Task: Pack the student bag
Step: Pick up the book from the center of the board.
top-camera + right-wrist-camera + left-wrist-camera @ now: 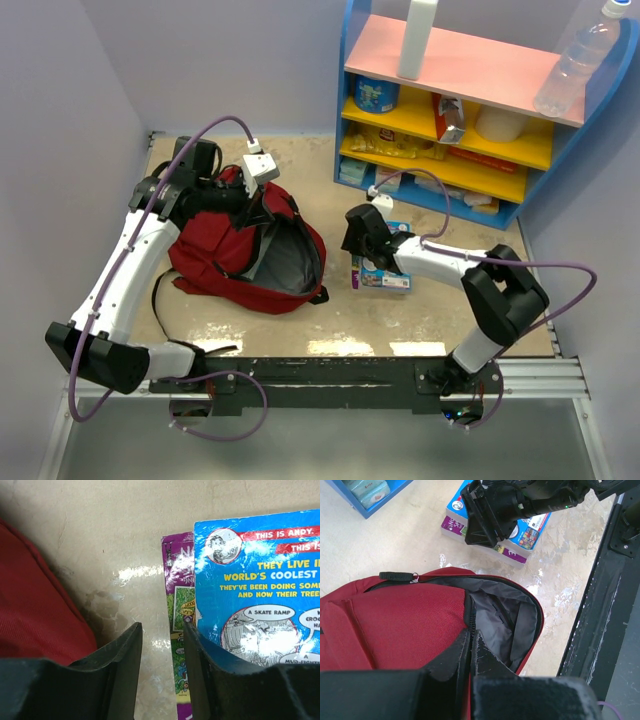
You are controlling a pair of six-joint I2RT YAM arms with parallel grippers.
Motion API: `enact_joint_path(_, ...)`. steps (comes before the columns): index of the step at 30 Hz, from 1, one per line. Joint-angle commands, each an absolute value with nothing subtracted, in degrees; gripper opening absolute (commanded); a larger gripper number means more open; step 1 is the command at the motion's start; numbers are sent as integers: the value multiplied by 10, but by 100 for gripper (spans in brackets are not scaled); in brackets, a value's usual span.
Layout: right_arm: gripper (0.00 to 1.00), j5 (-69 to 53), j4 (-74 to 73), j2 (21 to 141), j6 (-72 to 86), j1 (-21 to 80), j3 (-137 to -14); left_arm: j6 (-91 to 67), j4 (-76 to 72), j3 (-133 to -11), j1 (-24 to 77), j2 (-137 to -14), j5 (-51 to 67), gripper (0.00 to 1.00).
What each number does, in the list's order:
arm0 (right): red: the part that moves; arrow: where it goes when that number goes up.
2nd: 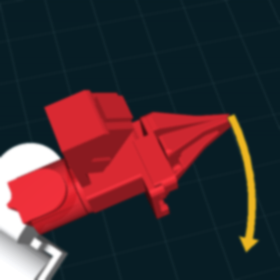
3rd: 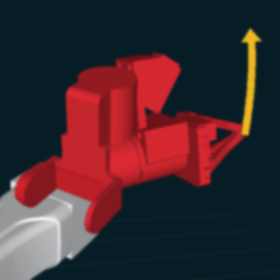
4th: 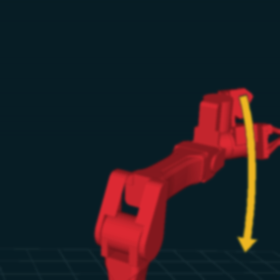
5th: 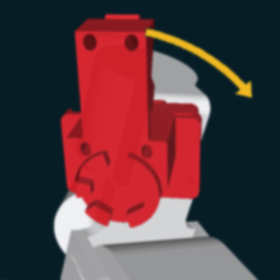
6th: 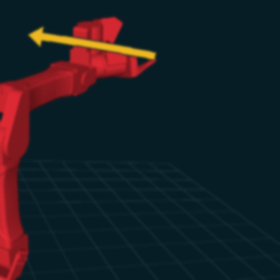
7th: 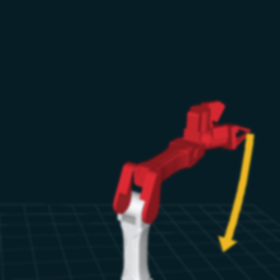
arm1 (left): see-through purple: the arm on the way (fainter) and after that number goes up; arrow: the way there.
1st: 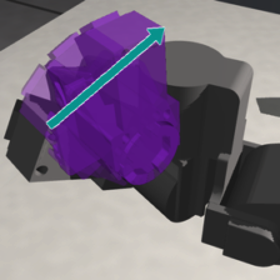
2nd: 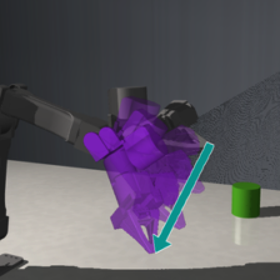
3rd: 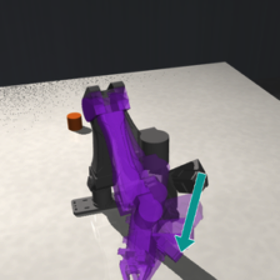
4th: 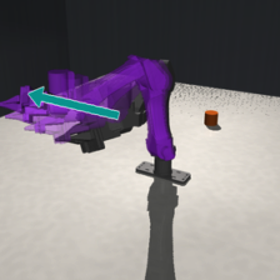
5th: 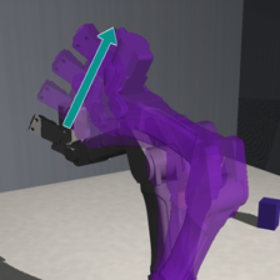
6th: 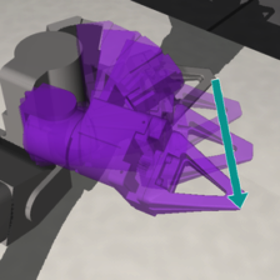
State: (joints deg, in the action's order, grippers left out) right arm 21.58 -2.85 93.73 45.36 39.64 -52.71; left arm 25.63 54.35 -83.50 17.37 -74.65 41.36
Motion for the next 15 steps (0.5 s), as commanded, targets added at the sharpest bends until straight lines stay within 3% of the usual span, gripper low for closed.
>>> enact_joint_path(1,43,238,-32,901,458,393,-517,253,516,-836,176,-729,448,0)
enact_joint_path(4,50,222,-18,886,452,393,-516,252,516,-835,176,-729,449,0)
enact_joint_path(8,75,196,-24,847,432,394,-532,252,518,-835,176,-729,448,0)
enact_joint_path(11,87,207,-48,803,423,385,-541,254,519,-838,176,-728,446,0)
enact_joint_path(15,93,174,-60,748,425,336,-512,255,518,-835,176,-727,446,0)
